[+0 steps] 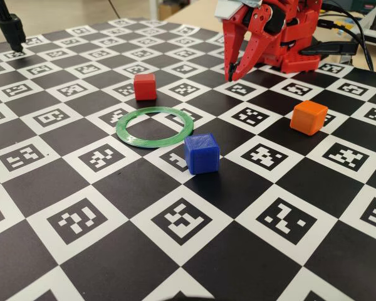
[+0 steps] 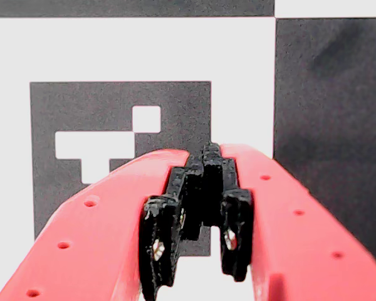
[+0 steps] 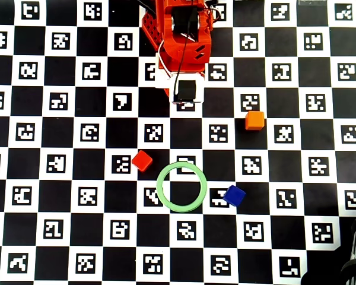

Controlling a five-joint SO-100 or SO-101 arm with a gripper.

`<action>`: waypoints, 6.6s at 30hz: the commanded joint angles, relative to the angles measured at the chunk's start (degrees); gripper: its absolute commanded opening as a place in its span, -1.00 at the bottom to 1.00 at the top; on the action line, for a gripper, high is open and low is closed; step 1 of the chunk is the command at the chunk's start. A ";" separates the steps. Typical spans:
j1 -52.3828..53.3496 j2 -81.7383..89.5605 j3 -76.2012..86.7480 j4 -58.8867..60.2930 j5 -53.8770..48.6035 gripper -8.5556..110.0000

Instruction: Grab the red cube then put it in the green circle then put the blue cube on top and finally the orange cube on top

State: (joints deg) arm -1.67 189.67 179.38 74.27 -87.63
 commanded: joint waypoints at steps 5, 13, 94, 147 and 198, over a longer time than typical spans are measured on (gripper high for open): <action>-0.09 2.81 2.90 3.69 0.18 -0.94; -0.09 2.81 2.90 3.69 0.18 -0.94; -0.09 2.81 2.90 3.69 1.05 -0.94; 12.04 -86.31 -104.59 28.74 92.11 -0.33; 15.29 -105.73 -79.37 -5.19 115.40 -0.05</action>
State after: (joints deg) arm 14.33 83.50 100.46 70.49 27.86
